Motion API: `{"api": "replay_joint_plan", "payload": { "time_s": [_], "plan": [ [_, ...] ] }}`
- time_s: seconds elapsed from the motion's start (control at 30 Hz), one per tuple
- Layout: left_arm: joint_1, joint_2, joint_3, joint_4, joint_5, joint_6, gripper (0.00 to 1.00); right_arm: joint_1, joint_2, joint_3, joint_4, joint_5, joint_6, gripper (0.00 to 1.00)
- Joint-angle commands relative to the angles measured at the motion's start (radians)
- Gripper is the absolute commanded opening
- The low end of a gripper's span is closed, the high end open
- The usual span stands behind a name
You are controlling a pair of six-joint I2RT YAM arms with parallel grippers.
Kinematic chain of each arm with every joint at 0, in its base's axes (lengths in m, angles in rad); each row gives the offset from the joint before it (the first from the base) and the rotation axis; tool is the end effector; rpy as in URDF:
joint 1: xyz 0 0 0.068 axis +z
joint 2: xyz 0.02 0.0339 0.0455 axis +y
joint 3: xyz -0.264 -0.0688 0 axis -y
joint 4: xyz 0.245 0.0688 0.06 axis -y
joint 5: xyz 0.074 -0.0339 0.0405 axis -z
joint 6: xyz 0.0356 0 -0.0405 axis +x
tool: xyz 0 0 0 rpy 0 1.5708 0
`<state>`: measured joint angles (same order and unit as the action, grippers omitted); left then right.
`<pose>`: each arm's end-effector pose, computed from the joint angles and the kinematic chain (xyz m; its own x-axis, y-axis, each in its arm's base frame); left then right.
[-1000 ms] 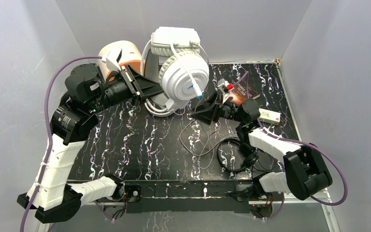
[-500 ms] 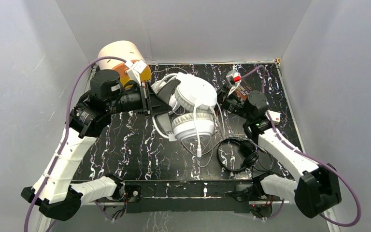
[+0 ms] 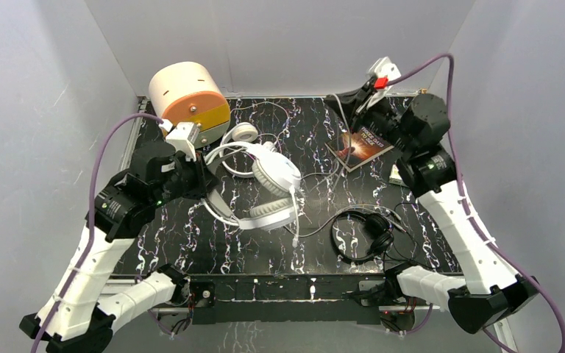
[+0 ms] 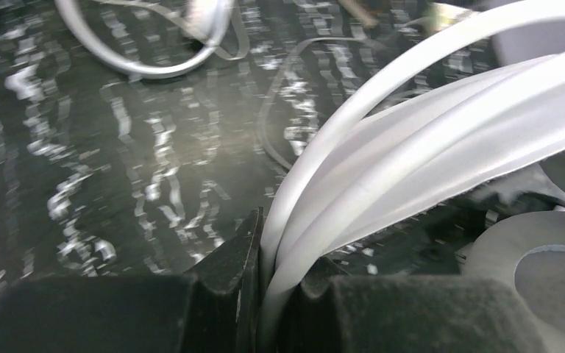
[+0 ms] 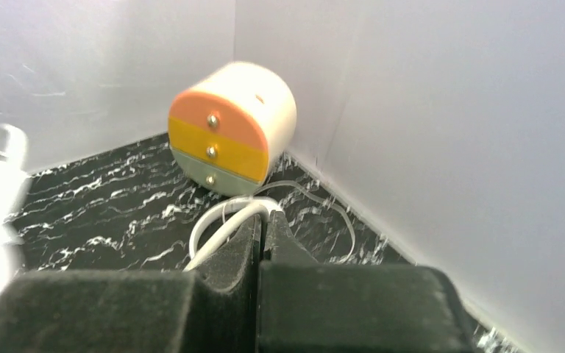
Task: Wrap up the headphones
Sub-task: Wrap the headphones cable around the headphones.
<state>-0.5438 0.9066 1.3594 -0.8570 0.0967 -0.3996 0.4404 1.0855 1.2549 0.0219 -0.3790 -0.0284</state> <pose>0.1282 -0.0816 0.4395 -0.5399 -0.1261 -0.8322 0.4134 0.8215 -0.3927 0.2055 0.1114 0.4678 0.1925 0.0616 -0.9794 -0.7195 0.6876 -0.0982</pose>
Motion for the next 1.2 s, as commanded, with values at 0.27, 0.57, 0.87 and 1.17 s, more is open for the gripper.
{"api": "replay_joint_plan", "payload": {
  "time_s": [0.27, 0.57, 0.87, 1.17],
  "plan": [
    [0.001, 0.092, -0.175, 0.075, -0.366, 0.013, 0.00, 0.005, 0.109, 0.265, -0.065, -0.347, -0.009, 0.01],
    [0.001, 0.103, -0.214, 0.139, -0.325, -0.038, 0.00, 0.045, 0.115, 0.249, -0.020, -0.347, 0.059, 0.00],
    [0.001, -0.056, -0.194, 0.133, -0.339, -0.263, 0.00, 0.045, 0.001, 0.096, -0.169, 0.039, 0.076, 0.02],
    [0.000, -0.180, -0.180, 0.249, -0.479, -0.439, 0.00, 0.045, 0.035, 0.065, -0.449, 0.032, 0.250, 0.00]
  ]
}}
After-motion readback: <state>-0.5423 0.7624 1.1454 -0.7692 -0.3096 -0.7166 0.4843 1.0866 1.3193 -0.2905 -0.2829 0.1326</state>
